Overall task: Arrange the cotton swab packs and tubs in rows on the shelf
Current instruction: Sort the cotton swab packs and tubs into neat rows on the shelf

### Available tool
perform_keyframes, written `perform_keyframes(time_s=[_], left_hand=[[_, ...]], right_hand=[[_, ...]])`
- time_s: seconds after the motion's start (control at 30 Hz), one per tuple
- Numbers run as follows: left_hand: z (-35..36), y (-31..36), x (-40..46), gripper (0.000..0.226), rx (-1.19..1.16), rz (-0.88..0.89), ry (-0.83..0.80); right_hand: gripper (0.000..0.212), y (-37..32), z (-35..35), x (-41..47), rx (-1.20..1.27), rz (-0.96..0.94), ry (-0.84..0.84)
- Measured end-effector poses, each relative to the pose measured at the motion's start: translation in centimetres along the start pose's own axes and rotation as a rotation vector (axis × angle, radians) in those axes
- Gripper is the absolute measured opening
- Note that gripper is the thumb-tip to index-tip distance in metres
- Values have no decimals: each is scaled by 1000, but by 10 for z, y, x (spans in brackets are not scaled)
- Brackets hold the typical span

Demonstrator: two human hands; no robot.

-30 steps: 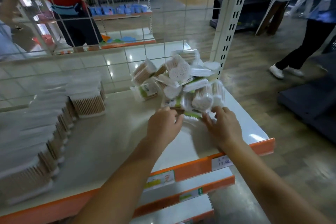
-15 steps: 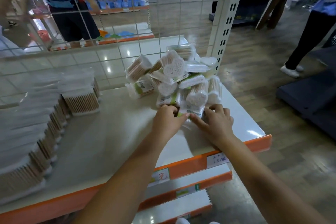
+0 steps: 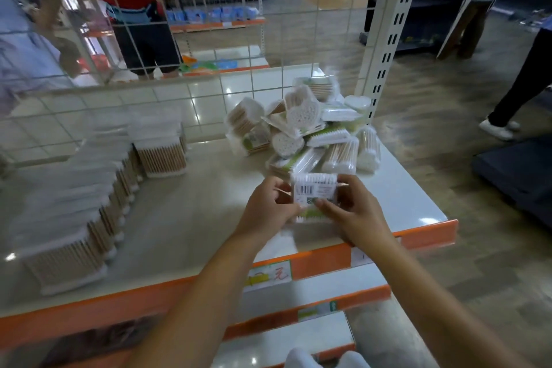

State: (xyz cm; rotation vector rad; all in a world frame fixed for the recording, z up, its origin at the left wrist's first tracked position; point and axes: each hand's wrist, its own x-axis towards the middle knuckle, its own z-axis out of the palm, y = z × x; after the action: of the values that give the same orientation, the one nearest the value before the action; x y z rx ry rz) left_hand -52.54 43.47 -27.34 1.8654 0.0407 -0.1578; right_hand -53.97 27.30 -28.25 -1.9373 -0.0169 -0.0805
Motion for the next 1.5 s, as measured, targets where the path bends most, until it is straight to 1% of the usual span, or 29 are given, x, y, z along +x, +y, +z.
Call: perform_keyframes(time_s=[0.07,0.17,0.23,0.3,0.4,0.53,0.67,0.73,0.87,1.0,1.1,1.17,1.23,1.3,1.37,1.5], left_hand=[[-6,1,-5,24,-107,3,20],[-18,2,-10,26,-231,22,47],[-26,5,-12,30,-279,73,60],[-34,9,-13,34,-330,121,73],[-45,17,-12,40,-366,182,66],[-54,22,-12,46,-281,232,38],[-49,23,-16,49,-197,261,-70],[-47,22,-17,49,-182,261,-83],[-49,16,-18,44,-225,229,-16],[-52,1,-19,40,-360,79,49],[-49,-6,-23,39,-481,-3,29],[-48,-8,-25,30,-474,-17,-5],[-49,-10,-27,26,-473,-24,-12],[-51,-11,-27,27,-482,-25,4],[-52,-12,-26,26,-479,-22,29],[-54,-14,-26,20,-482,-11,98]], right_hand=[[36,-6,3,-1,174,17,-1],[55,-18,6,0,409,62,-63],[62,-26,7,0,497,71,-102],[61,-32,8,0,543,75,-138],[54,-39,8,2,491,61,-176],[41,-47,9,3,457,39,-233],[46,-51,18,-7,374,36,-394],[45,-52,21,-10,351,22,-418],[44,-52,21,-8,401,10,-308],[42,-50,25,-4,578,14,-183],[39,-50,33,-2,728,37,-126],[41,-48,40,-1,750,58,-116],[43,-46,45,0,743,70,-110],[44,-47,48,1,715,69,-101],[42,-45,51,4,621,40,-73],[33,-38,60,13,227,-89,82]])
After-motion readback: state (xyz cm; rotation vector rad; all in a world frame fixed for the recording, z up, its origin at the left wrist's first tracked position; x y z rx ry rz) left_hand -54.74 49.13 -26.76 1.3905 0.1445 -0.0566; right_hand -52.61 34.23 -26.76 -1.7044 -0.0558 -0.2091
